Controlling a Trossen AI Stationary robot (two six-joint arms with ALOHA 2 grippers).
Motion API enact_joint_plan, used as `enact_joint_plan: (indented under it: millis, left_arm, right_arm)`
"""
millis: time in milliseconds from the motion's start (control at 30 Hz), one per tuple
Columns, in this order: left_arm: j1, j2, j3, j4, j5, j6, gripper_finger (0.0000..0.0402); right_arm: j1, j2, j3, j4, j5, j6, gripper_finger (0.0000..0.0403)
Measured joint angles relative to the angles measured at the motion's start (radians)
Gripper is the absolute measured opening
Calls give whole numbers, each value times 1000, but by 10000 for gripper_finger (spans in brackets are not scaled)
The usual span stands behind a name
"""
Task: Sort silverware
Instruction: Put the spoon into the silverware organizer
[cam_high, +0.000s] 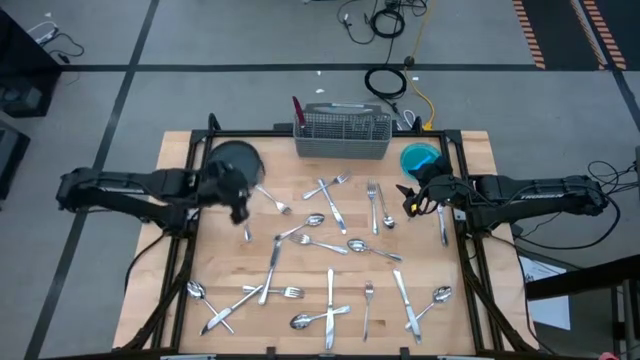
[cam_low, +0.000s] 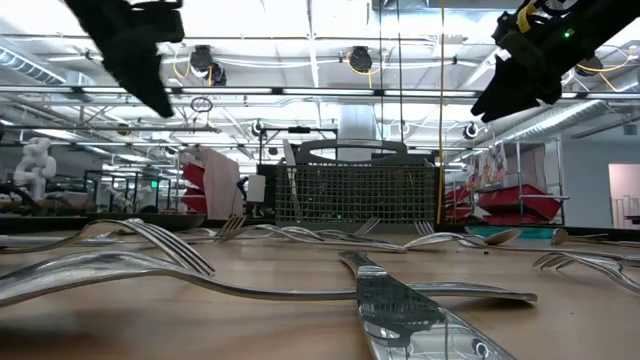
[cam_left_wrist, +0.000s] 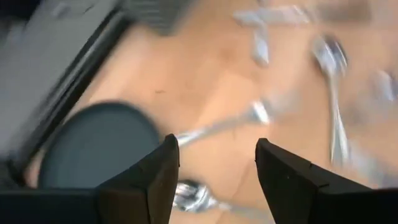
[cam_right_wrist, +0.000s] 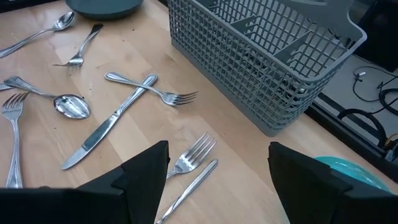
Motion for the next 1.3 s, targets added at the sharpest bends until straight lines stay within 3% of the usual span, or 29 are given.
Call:
enact_joint_plan:
  millis: [67, 167, 433, 533, 700, 800, 900, 1000, 1133, 1300]
  left_arm:
    - [-34, 0, -35, 7, 69, 141, 212]
    - [-51, 11, -71, 53, 174, 233, 212]
    - [11, 85, -67, 63, 224, 240, 212]
    - [48, 156, -52, 69, 243, 26, 212]
    - [40, 228, -57, 100, 301, -561, 212]
    - [-76, 236, -64, 242, 369, -642, 212]
    - [-194, 237, -65, 318, 355, -711, 212]
    - [-280, 229, -66, 313, 309, -829, 212]
    - [-354, 205, -66, 315, 210, -943, 212]
    - [-393, 163, -66, 309, 145, -953, 212]
  right_arm:
    - [0, 0, 0, 0, 0, -2, 263]
    - [0, 0, 0, 1, 0, -2, 263]
    - [0, 0, 0, 1, 0, 0, 263]
    - [0, 0, 0, 1, 0, 0, 263]
    - [0, 2, 0, 9, -21, 30, 263]
    - [0, 37, 0, 84, -135, -1, 263]
    - [0, 123, 0, 237, -263, -76, 263]
    - [0, 244, 7, 373, -296, -106, 263]
    - [7, 442, 55, 397, -329, -115, 263]
    - [64, 648, 92, 369, -452, -81, 263]
